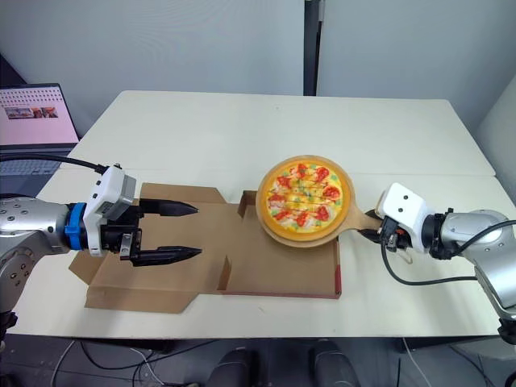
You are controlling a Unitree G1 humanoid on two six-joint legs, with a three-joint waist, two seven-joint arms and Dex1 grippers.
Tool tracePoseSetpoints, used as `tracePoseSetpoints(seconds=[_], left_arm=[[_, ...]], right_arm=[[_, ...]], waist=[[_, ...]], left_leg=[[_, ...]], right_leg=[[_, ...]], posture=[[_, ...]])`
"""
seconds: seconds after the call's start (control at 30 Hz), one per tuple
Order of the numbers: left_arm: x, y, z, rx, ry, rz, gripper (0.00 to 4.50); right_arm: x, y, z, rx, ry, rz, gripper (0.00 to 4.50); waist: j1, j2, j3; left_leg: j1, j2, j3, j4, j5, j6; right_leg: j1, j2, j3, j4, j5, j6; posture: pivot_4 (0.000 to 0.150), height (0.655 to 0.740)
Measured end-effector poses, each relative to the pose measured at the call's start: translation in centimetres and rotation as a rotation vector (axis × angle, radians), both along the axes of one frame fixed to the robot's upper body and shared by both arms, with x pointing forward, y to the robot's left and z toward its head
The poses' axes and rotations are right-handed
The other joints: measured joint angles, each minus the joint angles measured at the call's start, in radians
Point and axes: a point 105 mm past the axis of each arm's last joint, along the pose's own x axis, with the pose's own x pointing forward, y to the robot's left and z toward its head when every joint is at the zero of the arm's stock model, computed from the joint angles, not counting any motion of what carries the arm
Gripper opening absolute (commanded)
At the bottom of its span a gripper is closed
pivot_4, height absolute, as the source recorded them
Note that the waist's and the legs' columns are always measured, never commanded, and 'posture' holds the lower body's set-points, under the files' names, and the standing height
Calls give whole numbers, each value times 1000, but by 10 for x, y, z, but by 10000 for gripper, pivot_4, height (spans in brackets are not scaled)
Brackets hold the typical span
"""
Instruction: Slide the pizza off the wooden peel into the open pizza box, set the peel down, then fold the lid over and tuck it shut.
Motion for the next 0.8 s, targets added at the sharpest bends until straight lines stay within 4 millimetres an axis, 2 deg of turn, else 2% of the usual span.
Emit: tracePoseSetpoints(seconds=[0.37, 0.8], left_arm=[[-2, -1, -2, 0, 7, -4, 45000], [0, -1, 0, 11, -12, -6, 45000]], right_arm=[[6, -2, 7, -54, -59, 26, 15657], [14, -7, 6, -116, -91, 37, 15657]], waist=[[1, 0, 0], [1, 0, 0]], left_leg=[[0, 0, 0, 0, 0, 0], [0, 0, 0, 0, 0, 0]], right_leg=[[0, 0, 0, 0, 0, 0], [0, 0, 0, 1, 0, 0]], posture=[[1500, 7306], [1500, 7306]])
